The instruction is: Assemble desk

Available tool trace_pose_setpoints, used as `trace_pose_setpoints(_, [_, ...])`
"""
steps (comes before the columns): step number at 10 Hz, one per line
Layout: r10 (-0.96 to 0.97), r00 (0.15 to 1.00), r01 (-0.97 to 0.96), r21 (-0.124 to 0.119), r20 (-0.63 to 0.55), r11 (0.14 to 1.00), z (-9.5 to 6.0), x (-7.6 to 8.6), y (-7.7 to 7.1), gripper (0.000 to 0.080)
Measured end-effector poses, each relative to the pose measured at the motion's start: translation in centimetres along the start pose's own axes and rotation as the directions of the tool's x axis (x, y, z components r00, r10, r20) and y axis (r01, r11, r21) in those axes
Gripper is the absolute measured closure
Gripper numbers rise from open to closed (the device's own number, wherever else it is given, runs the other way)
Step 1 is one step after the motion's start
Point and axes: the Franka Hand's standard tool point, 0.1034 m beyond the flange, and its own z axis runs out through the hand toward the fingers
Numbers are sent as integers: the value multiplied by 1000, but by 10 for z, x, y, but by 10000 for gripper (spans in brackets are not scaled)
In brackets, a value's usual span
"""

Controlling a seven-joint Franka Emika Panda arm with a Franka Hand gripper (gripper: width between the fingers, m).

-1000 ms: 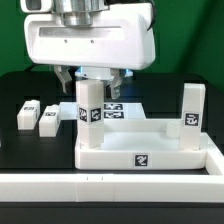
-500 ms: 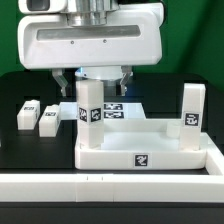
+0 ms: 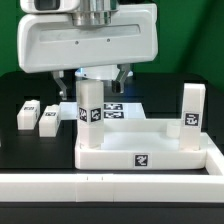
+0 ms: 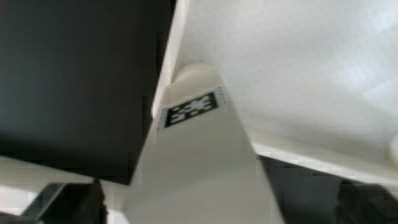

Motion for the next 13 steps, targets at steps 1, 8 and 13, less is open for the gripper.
trace_pose_setpoints(1, [-57, 998, 57, -2, -2, 998, 1, 0, 0, 150])
trace_pose_setpoints(8, [-158, 988, 158, -10, -1, 987, 1, -1, 2, 511])
trace_pose_setpoints(13, [160, 987, -160, 1, -4, 987, 1, -4, 4, 511])
